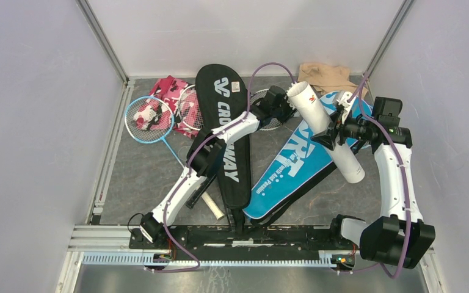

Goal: Pack up the badminton gear
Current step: Pick up the shuttlecock at the center of the board, then place the shuttlecock at the center of the board.

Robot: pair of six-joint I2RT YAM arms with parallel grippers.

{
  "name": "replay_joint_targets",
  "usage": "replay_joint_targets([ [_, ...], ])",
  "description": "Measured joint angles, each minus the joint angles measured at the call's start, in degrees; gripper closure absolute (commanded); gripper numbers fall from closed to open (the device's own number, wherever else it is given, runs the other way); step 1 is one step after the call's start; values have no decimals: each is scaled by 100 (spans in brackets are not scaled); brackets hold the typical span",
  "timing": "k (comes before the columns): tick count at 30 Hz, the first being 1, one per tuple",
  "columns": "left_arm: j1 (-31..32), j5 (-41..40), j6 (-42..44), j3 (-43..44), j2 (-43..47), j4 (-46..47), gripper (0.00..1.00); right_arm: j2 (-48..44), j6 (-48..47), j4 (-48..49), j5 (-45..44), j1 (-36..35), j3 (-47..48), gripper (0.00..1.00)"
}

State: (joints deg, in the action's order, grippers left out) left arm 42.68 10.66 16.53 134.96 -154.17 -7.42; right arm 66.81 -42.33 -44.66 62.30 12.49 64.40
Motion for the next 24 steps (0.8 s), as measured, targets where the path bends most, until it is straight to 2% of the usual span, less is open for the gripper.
replay_joint_targets([
  [1, 0, 31, 0, 4, 0, -13, 69, 0, -9, -22, -9, 0, -9, 88],
  [2, 0, 57, 7, 11, 0, -17, 72, 0, -20, -28, -11, 0, -15, 88],
  [9, -52, 341, 22, -11, 55, -190, 76, -2, -129, -114, -55, 0, -15, 88],
  [13, -133, 667, -2, -356, 457, -570, 76, -2, -170, -155, -76, 0, -15, 88],
  [19, -363, 1224, -44, -1495, 1788, -979, 77, -2, -168, -155, -74, 0, -15, 88],
  [24, -706, 1456, -37, -3220, 3602, -1027, 77, 2, -166, -146, -72, 0, -15, 88],
])
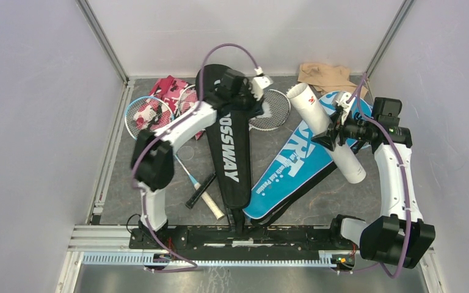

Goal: Pack up the badminton gear
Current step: Place the shuttlecock at the center of the board.

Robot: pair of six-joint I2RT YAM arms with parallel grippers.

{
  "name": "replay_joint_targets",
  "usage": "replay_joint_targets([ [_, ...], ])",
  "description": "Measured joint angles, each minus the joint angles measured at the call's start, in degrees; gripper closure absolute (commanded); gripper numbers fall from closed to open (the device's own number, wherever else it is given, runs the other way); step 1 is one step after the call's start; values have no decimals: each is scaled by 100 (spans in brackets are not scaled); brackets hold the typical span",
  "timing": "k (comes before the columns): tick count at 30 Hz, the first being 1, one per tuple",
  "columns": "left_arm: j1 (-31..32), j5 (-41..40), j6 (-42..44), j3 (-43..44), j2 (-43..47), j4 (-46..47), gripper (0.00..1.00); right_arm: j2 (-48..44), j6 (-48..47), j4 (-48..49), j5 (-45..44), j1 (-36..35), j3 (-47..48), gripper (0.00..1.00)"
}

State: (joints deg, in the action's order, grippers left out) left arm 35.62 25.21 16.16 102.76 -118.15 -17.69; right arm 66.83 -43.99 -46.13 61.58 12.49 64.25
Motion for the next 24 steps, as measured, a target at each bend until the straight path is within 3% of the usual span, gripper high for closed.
replay_joint_targets([
  [9, -520, -560, 361, -3036, 2660, -413, 71, 365, 4, 142, 87, -2, 0, 88],
  [16, -481, -623, 391, -4275, 3064, -525, 68, 535, 175, 529, 94, -127, -44, 88],
  [19, -472, -616, 393, -4439, 3042, -509, 58, 573, 280, 695, 87, -223, -122, 88],
  [24, -474, -564, 575, -4419, 2955, -507, 33, 656, 413, 907, 48, -367, -203, 89],
])
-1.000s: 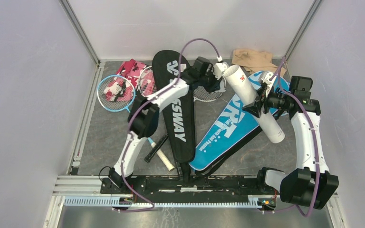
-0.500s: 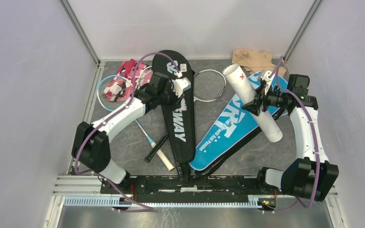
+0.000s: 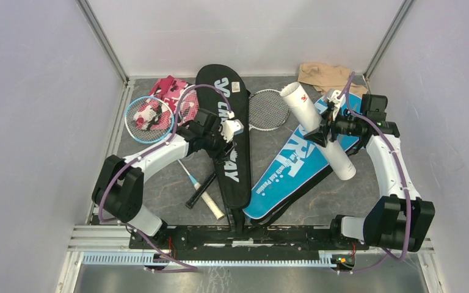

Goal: Pack up the badminton gear
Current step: Place the shuttlecock at the center of the board, then pick up the shuttlecock at the center of the board.

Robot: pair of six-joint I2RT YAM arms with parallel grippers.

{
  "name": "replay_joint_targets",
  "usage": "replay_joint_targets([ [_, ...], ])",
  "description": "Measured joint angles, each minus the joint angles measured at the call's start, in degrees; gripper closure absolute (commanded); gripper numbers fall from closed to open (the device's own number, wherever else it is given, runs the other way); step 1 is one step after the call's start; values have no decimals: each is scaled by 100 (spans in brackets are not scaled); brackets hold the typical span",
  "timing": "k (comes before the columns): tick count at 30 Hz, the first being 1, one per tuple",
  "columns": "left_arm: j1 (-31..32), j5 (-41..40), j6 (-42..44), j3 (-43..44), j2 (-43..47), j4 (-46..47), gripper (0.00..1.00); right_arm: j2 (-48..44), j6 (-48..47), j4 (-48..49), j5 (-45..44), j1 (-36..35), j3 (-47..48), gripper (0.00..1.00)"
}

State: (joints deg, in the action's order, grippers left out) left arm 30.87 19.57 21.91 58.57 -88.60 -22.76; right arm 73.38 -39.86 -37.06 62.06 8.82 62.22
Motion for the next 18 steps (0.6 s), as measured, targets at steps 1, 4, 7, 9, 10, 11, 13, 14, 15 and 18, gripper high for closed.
replay_joint_targets([
  [1, 0, 24, 90, 35, -26, -74, 30, 13, 31, 33, -13, -20, -9, 89],
  [4, 0, 138, 345, 155, -42, -243, 24, 55, 109, 107, -50, -31, -11, 89],
  [7, 9, 356, 728, 382, -52, -411, 18, 131, 201, 212, -90, -31, -11, 90],
  [9, 33, 463, 1005, 555, -72, -518, 16, 186, 238, 258, -111, -31, -11, 90],
  [10, 55, 496, 1150, 649, -90, -586, 15, 216, 256, 273, -125, -31, -11, 90],
  [11, 90, 542, 1342, 787, -127, -695, 15, 236, 262, 280, -133, -31, -11, 90],
  [13, 190, 684, 1797, 1158, -262, -1029, 15, 256, 267, 280, -153, -31, -11, 90],
  [14, 251, 763, 2048, 1370, -358, -1228, 16, 256, 267, 278, -166, -31, -11, 90],
  [15, 317, 809, 2310, 1589, -463, -1451, 17, 258, 264, 278, -175, -31, -11, 90],
  [18, 514, 927, 3086, 2173, -813, -2142, 23, 258, 251, 271, -199, -31, -13, 90],
])
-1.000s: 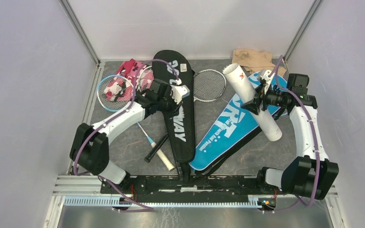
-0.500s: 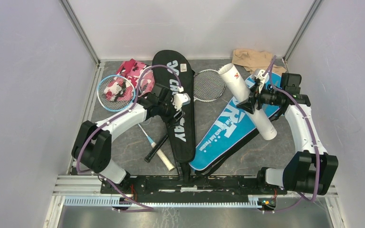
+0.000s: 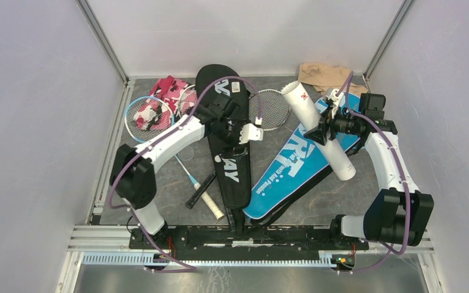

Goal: Pack up the badminton gear
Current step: Pick up the shuttlecock at the center of the board.

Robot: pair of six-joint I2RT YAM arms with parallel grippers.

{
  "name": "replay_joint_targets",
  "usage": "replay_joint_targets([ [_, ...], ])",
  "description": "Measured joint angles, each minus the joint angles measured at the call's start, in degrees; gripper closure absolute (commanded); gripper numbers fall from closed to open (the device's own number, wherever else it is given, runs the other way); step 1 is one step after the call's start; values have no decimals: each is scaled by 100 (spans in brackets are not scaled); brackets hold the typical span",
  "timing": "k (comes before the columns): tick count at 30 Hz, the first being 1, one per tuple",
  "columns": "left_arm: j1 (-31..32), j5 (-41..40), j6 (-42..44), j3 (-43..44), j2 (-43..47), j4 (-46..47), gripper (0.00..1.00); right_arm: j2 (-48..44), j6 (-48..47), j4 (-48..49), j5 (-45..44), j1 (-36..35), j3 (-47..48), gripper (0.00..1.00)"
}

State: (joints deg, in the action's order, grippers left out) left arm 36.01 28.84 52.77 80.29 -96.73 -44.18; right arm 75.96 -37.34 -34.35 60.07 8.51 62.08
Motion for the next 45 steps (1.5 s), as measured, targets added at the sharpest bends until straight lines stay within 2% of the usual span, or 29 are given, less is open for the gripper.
replay_joint_targets([
  [6, 260, -48, 1187, 1167, -1014, -1554, 40, 0, -46, -4, -44, 0, -52, 90],
  [10, 339, -282, 1556, 1956, -1755, -2343, 42, 0, -101, -50, -74, 0, -96, 90],
  [14, 396, -625, 1738, 2070, -1961, -2763, 42, 0, -157, -90, -85, 0, -105, 90],
  [18, 476, -1016, 1788, 2109, -1991, -3018, 47, 0, -205, -122, -87, 0, -105, 90],
  [32, 649, -1700, 1797, 2435, -1993, -3635, 89, 70, -260, -175, -87, 0, -105, 90],
  [38, 662, -1823, 1731, 2514, -1993, -3801, 98, 72, -280, -175, -122, 0, -105, 90],
  [45, 623, -1609, 1443, 2688, -1878, -3858, 98, 72, -382, -177, -378, -105, -105, 91],
])
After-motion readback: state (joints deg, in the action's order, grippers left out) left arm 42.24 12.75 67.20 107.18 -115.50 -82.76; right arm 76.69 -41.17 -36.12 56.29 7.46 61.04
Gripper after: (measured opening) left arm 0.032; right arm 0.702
